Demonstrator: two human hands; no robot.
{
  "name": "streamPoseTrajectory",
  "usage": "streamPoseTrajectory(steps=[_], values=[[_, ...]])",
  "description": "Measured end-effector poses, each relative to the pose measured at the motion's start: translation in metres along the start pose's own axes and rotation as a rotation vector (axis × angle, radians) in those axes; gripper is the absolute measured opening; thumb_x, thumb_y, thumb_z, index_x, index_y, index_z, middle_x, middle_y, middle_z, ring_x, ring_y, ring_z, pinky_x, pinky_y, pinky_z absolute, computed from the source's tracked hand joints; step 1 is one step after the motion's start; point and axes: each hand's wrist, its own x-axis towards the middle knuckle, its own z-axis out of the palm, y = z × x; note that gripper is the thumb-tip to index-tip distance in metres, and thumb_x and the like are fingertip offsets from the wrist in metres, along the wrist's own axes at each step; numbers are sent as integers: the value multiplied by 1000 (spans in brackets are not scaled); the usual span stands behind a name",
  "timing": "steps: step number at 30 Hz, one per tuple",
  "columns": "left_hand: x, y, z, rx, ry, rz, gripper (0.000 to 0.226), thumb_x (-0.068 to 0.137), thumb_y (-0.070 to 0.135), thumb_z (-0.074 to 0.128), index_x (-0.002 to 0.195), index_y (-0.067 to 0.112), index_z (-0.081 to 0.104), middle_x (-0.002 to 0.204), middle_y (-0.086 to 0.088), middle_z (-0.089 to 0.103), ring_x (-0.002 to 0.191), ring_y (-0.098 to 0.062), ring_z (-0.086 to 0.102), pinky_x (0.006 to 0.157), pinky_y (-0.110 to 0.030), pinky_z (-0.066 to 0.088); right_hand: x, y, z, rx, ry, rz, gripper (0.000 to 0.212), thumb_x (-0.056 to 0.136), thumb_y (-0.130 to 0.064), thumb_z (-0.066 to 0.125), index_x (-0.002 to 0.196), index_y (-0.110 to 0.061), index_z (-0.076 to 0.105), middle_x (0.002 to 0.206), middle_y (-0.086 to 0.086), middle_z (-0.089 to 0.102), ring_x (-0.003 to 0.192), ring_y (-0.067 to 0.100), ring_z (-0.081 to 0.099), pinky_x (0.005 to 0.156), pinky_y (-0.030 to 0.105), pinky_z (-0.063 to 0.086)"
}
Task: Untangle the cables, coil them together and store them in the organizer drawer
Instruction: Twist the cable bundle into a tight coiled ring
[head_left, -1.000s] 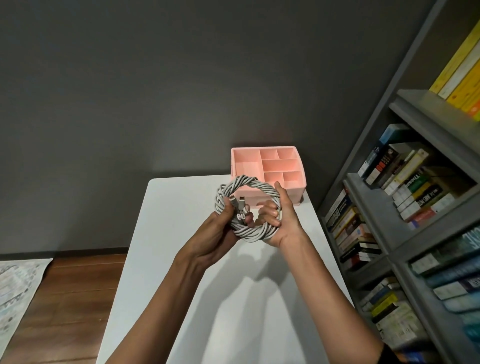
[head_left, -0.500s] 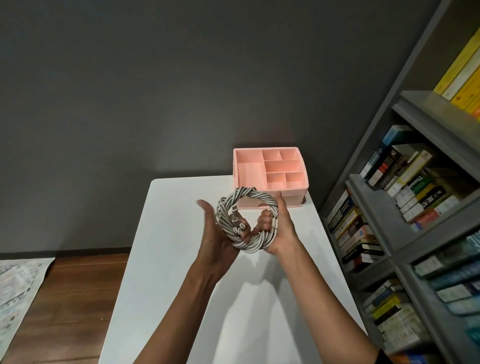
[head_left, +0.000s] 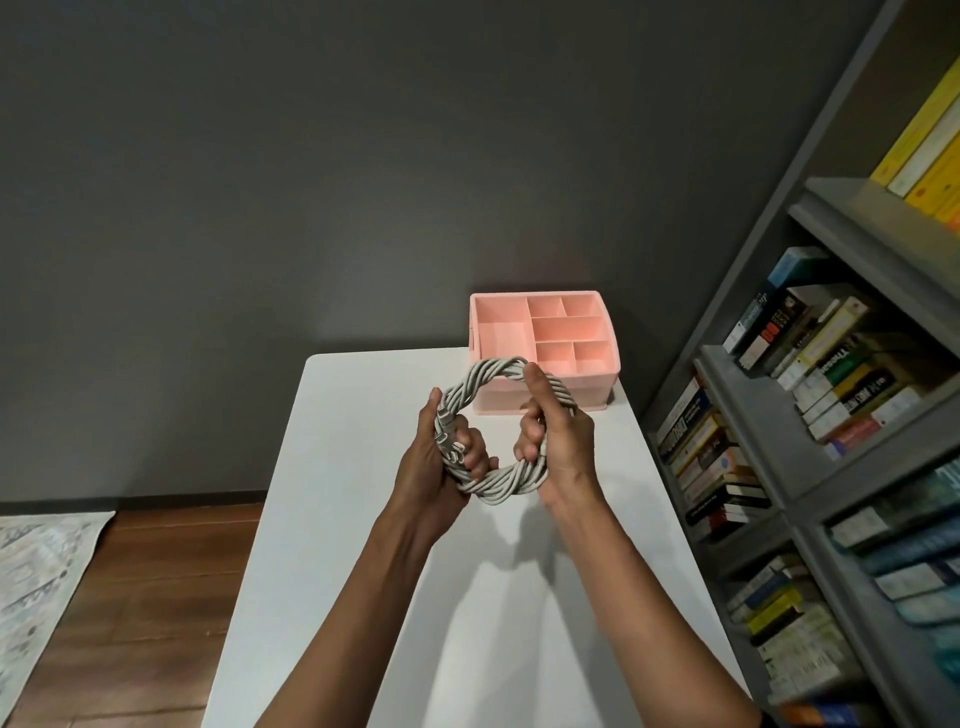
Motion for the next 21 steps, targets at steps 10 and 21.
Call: streamPoseTrajectory(steps=[10,21], values=[[-8,-6,5,263,-102,70,53,98,50,29,65,14,49,40,-4,42,35,-14,37,57,-31,34,15,20,1,-163,169,-64,33,83,-45,69,75,-14,61,49,0,47,38,13,40,36,18,33],[-14,-6,-7,305,-182,81,50,99,50,27,84,8,49,37,-4,35,35,-15,35,51,-27,36,20,33,-2,-392,-95,364,88,75,-79,47,102,3,62,69,11,62,57,23,57,59,29,49]])
